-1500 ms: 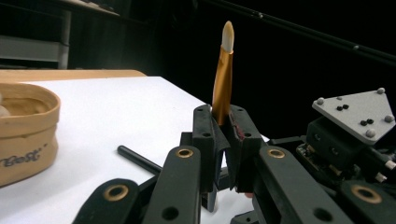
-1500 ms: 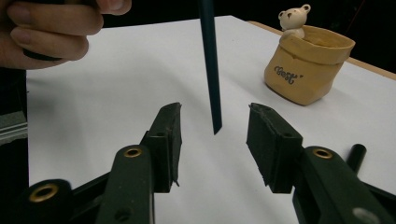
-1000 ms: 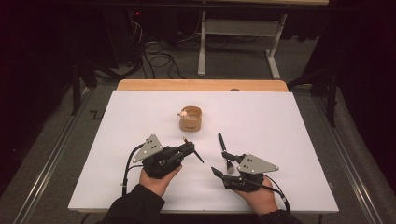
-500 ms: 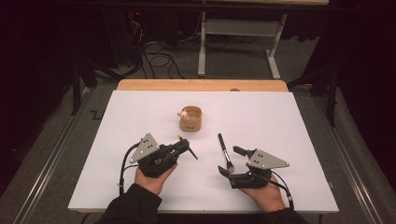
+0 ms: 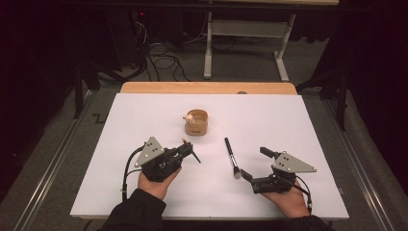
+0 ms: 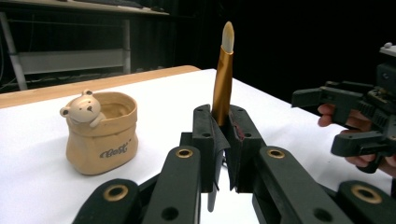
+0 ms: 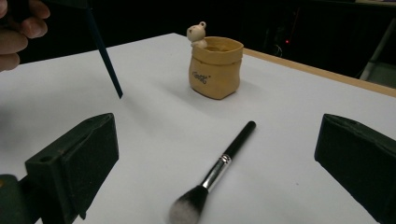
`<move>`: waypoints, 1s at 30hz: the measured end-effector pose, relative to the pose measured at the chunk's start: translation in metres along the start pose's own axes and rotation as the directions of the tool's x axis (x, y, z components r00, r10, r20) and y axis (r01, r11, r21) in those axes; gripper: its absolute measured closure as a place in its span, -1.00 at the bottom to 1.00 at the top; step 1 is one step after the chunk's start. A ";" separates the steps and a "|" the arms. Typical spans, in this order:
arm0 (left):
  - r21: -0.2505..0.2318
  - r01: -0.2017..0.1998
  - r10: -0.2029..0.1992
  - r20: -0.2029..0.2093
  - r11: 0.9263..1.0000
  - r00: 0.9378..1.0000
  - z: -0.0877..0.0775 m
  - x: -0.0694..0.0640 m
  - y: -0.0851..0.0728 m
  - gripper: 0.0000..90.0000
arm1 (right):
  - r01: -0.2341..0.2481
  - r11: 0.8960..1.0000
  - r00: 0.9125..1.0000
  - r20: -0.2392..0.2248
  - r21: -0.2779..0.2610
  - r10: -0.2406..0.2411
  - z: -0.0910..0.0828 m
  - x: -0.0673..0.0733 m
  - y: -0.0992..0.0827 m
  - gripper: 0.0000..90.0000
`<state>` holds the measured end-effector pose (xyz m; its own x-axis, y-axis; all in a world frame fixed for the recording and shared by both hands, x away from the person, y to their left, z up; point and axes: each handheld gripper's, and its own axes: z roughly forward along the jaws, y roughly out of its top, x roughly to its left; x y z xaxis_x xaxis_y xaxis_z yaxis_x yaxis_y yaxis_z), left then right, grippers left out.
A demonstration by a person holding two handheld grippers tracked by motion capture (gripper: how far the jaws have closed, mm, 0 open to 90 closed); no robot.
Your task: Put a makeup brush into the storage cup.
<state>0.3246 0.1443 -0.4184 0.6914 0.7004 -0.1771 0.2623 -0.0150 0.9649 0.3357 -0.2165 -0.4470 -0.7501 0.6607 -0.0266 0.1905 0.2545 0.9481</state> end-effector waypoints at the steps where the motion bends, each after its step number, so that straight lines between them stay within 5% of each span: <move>1: 0.001 0.001 -0.001 -0.003 1.000 1.000 0.000 0.000 0.000 0.85 | -0.001 1.000 1.000 0.004 0.001 0.001 -0.002 -0.002 -0.001 -1.00; 15: 0.001 -0.015 0.015 -0.039 1.000 0.999 0.001 -0.001 0.004 0.85 | 0.004 1.000 1.000 0.012 -0.005 -0.004 -0.008 -0.002 -0.009 -1.00; 30: 0.007 0.011 -0.010 -0.092 1.000 0.996 0.017 0.007 0.019 0.85 | -0.001 1.000 1.000 -0.003 -0.008 0.001 -0.009 -0.002 -0.009 -1.00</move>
<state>0.3462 0.1371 -0.4046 0.6237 0.7634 -0.1682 0.2748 -0.0126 0.9614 0.3298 -0.2266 -0.4522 -0.7516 0.6592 -0.0247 0.1860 0.2477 0.9508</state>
